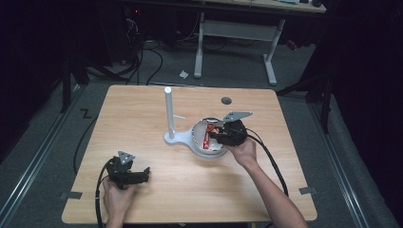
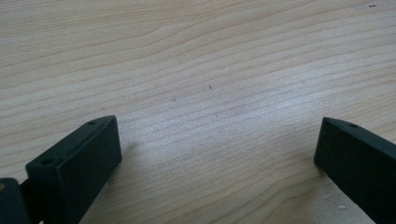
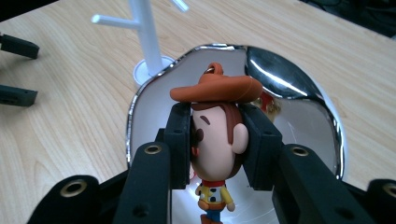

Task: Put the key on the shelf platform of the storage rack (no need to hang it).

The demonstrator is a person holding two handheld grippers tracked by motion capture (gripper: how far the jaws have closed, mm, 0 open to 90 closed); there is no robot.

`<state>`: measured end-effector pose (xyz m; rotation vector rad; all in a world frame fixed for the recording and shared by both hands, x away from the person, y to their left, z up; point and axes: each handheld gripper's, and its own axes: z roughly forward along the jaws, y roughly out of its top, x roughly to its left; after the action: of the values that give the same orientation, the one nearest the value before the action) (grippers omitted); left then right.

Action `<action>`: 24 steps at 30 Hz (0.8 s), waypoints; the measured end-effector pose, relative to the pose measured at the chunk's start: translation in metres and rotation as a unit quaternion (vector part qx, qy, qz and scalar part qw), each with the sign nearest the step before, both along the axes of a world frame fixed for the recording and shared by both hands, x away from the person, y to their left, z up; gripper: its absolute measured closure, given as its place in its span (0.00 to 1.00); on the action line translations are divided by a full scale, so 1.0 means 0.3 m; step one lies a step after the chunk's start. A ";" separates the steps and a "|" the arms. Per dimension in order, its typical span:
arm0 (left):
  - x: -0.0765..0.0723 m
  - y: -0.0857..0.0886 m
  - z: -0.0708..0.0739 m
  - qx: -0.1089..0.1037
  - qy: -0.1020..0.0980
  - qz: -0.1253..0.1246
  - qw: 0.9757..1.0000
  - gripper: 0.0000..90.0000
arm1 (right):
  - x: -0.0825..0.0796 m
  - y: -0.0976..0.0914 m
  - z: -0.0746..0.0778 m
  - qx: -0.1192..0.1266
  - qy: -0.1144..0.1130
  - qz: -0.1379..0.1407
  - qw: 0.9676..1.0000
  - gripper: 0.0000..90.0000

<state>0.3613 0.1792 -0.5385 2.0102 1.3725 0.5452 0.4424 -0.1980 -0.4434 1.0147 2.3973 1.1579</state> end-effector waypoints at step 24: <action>0.000 0.000 0.000 0.000 0.001 0.000 1.000 0.01 | 0.041 0.021 -0.071 -0.039 0.026 -0.019 0.999 0.74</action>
<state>0.3612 0.1793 -0.5384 2.0113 1.3729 0.5438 0.4547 -0.1917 -0.4648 1.0744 2.4313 1.0283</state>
